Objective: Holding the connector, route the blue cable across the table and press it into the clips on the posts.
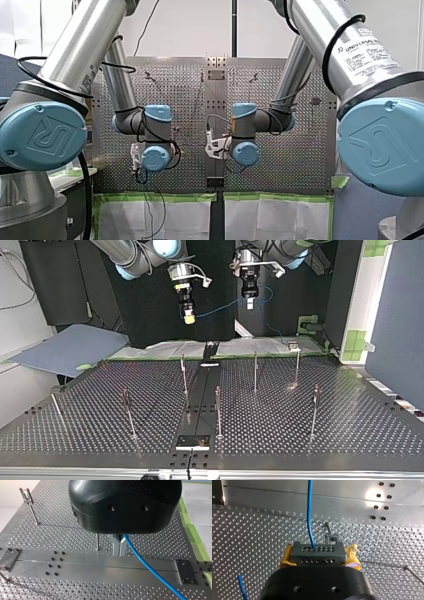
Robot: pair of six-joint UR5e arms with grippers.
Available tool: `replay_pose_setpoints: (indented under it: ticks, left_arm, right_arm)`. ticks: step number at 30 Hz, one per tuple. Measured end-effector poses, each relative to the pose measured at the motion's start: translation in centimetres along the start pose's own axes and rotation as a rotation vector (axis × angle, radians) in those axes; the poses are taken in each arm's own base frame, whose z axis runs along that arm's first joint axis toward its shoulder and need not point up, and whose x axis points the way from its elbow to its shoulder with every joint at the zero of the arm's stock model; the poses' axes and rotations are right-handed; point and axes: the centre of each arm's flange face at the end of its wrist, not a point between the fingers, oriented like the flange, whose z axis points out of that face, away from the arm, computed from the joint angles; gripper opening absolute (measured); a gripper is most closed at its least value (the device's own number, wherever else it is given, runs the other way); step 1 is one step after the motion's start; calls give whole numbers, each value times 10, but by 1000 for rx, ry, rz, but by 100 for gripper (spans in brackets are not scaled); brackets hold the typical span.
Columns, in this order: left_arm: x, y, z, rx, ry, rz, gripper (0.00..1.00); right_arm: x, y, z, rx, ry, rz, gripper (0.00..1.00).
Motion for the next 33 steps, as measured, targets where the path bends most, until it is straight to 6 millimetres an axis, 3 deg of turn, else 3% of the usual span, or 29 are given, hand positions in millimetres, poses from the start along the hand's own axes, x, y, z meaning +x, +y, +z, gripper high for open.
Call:
replay_pose_setpoints:
  ticks: [11,21,33]
  left_arm:
    - [0,0,0,1,2,4,0]
    - [0,0,-1,1,3,5,0]
    - [0,0,0,1,3,6,0]
  right_arm:
    - [-1,-1,-1,2,-3,-1,0]
    - [-35,-7,-12,20,-86,-25,0]
    - [-41,-7,-13,22,-97,-28,0]
